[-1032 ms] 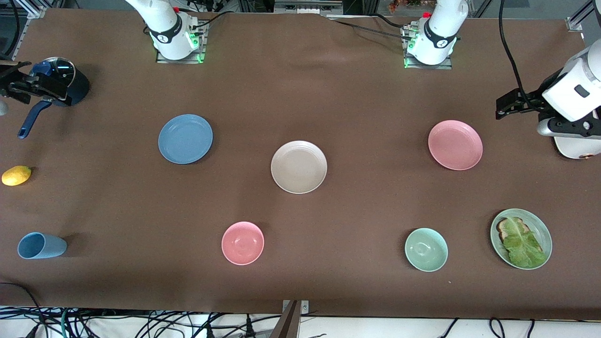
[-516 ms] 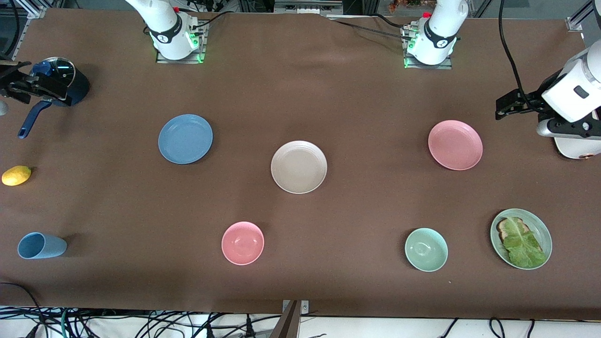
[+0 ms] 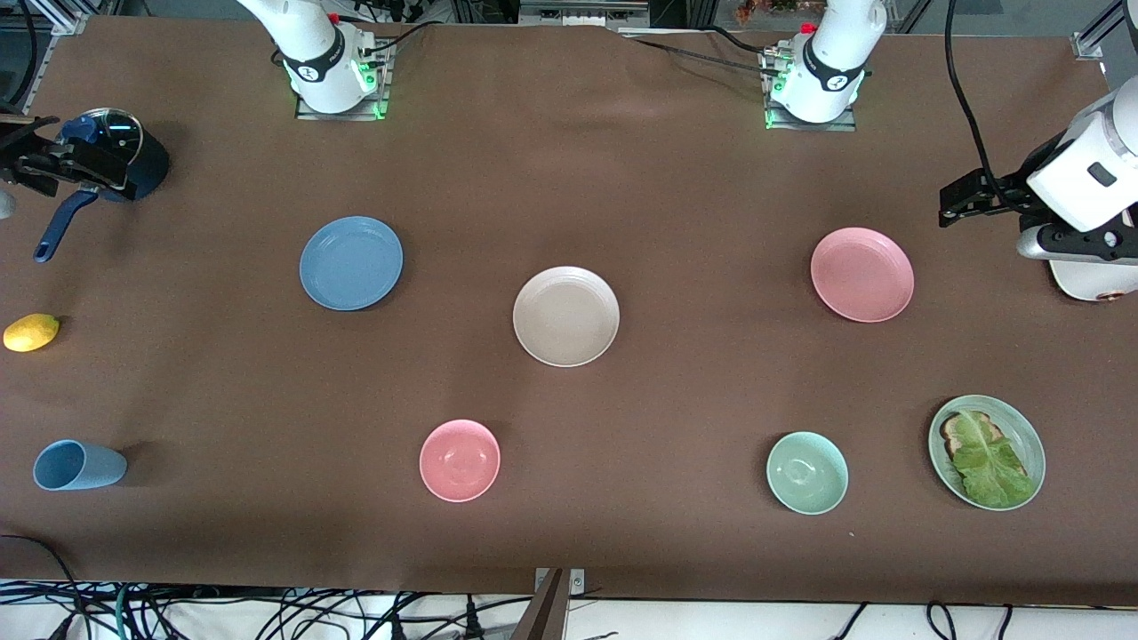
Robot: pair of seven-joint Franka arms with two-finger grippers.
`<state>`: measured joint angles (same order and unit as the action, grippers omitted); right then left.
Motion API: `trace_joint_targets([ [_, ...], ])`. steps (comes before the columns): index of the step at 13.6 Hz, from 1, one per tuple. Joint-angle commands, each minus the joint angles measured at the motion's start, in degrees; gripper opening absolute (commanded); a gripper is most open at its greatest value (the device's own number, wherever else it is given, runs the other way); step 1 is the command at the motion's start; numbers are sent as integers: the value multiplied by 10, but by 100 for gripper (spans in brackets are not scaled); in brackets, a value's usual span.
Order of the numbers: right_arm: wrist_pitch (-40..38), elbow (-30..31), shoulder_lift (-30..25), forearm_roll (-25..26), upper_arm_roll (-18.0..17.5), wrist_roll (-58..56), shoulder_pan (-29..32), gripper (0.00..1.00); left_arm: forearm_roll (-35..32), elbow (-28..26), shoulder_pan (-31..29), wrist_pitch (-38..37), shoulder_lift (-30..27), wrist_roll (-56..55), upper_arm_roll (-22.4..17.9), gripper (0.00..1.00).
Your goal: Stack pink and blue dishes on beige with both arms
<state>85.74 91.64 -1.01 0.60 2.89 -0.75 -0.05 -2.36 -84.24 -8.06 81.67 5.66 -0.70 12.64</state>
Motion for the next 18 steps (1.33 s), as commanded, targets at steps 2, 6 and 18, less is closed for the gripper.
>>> trace_joint_targets([
  [2, -4, 7, -9, -2, 0, -3, 1, 100, 10, -4, -3, -3, -5, -1, -2, 100],
  [6, -4, 7, -9, -2, 0, -3, 1, 100, 10, -4, -8, -2, 7, -3, -2, 100],
  [18, -4, 7, -9, -2, 0, -4, 2, 100, 28, -49, -77, 70, 131, 59, -6, 100],
])
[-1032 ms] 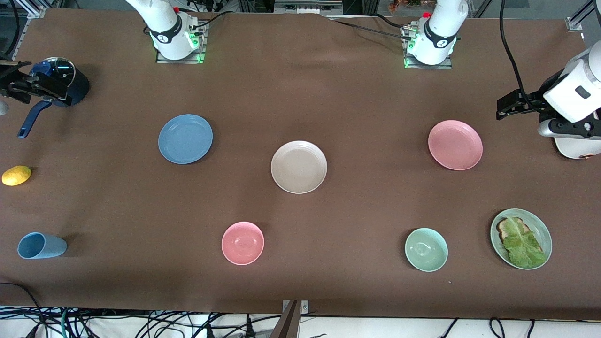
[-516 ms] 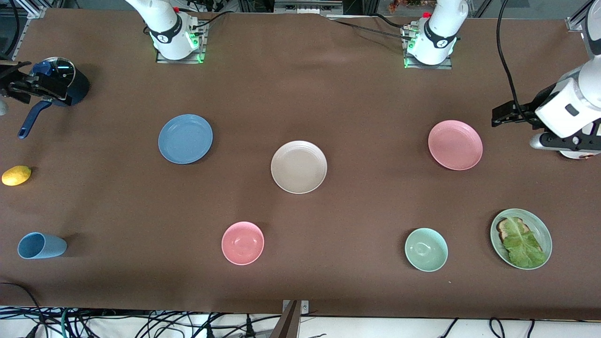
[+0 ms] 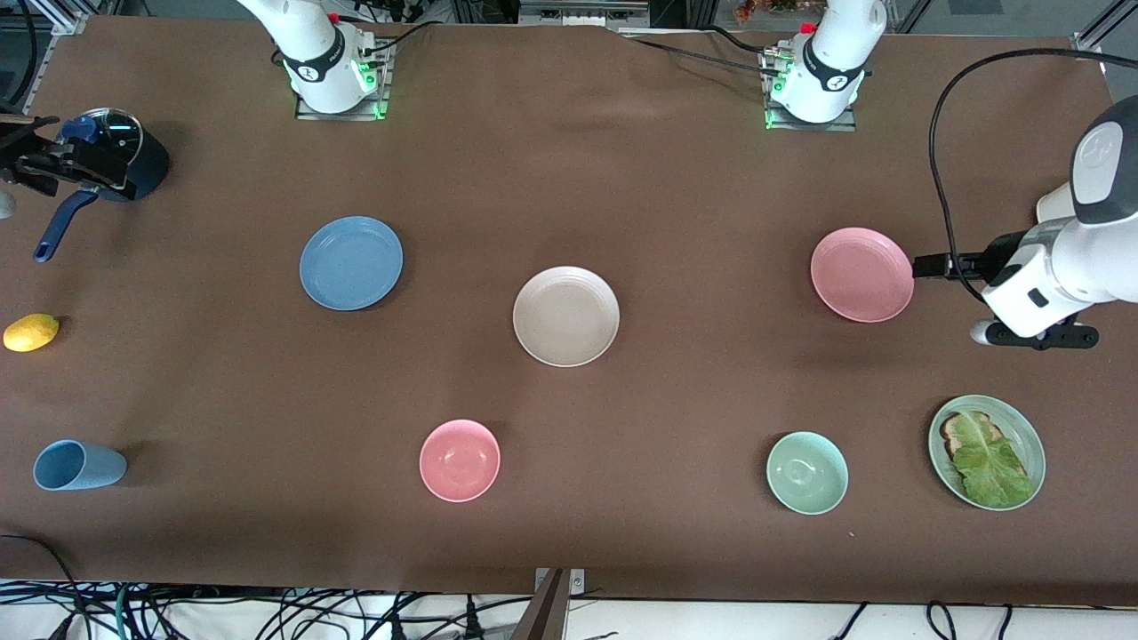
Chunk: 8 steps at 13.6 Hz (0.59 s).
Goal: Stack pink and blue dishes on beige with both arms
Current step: 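Move the left gripper toward the rim of the pink plate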
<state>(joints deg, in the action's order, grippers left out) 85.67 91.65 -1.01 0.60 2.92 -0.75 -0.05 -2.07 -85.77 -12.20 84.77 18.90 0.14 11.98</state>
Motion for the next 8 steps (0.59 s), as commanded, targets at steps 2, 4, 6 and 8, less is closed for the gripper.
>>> trace_joint_targets([
  [2, -3, 7, -9, -2, 0, -4, 2, 100, 42, -87, -28, 106, -7, 143, -62, 100],
  [4, -3, 7, -9, -2, 0, -4, 2, 100, 90, -140, -6, 162, -9, 217, -127, 100],
  [6, -3, 7, -9, -2, 1, -4, 2, 100, 114, -187, 13, 210, -9, 249, -168, 100],
  [8, -3, 7, -9, -2, 1, -4, 1, 100, 130, -238, 8, 280, -6, 280, -169, 100],
])
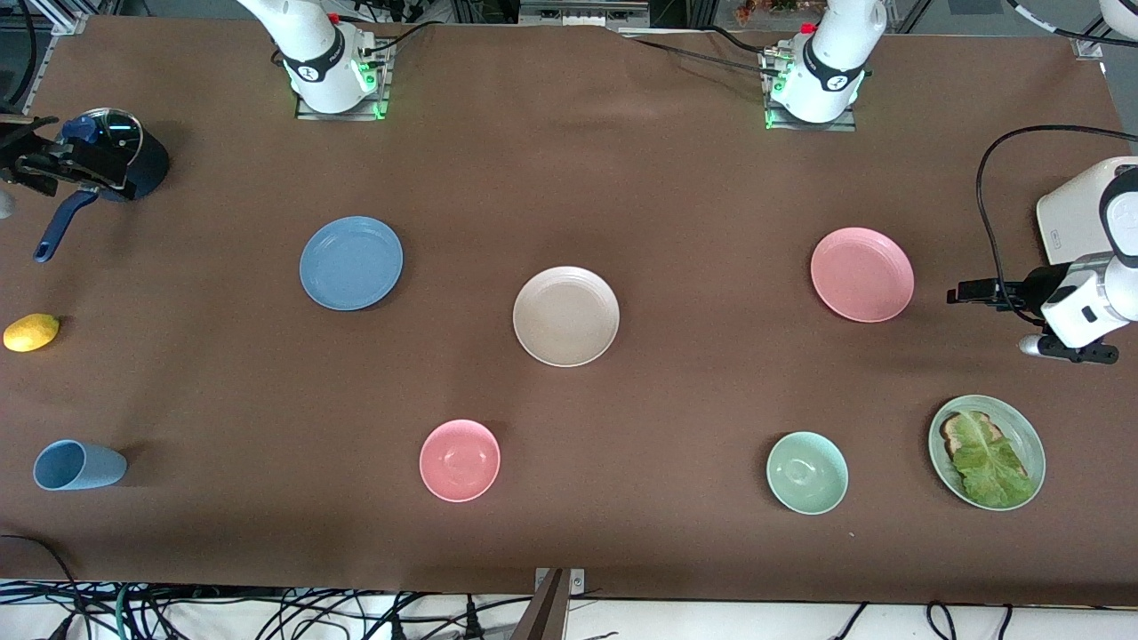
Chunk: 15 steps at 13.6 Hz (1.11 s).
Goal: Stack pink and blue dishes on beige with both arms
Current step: 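Move the left gripper toward the rim of the pink plate, then grasp the pink plate rim with the left gripper and lift it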
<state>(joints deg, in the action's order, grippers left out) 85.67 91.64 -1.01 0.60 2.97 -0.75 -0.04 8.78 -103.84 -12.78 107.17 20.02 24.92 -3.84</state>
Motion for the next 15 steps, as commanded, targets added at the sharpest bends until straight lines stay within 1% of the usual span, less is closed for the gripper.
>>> trace_joint_targets([
  [1, -3, 7, -9, -2, 0, -4, 2, 100, 34, -84, 12, 92, -16, 53, -11, 100],
  [2, -3, 7, -9, -2, -1, -3, 1, 100, 53, -110, 9, 125, -15, 73, -12, 100],
  [4, -3, 7, -9, -2, 0, -4, 2, 100, 71, -153, 6, 177, -16, 109, -15, 100],
  [5, -3, 7, -9, -2, 0, -4, 2, 100, 83, -174, 4, 201, -16, 133, -23, 100],
  [8, -3, 7, -9, -2, 0, -4, 2, 100, 127, -210, -1, 241, -18, 223, -35, 100],
  [9, -3, 7, -9, -2, 0, -4, 1, 100, 133, -227, -1, 259, -23, 233, -35, 100],
  [12, -3, 7, -9, -2, 0, -3, 2, 100, 133, -295, -1, 309, -68, 236, -37, 100],
  [15, -3, 7, -9, -2, 0, -4, 2, 100, 134, -351, -2, 353, -96, 237, -37, 100],
])
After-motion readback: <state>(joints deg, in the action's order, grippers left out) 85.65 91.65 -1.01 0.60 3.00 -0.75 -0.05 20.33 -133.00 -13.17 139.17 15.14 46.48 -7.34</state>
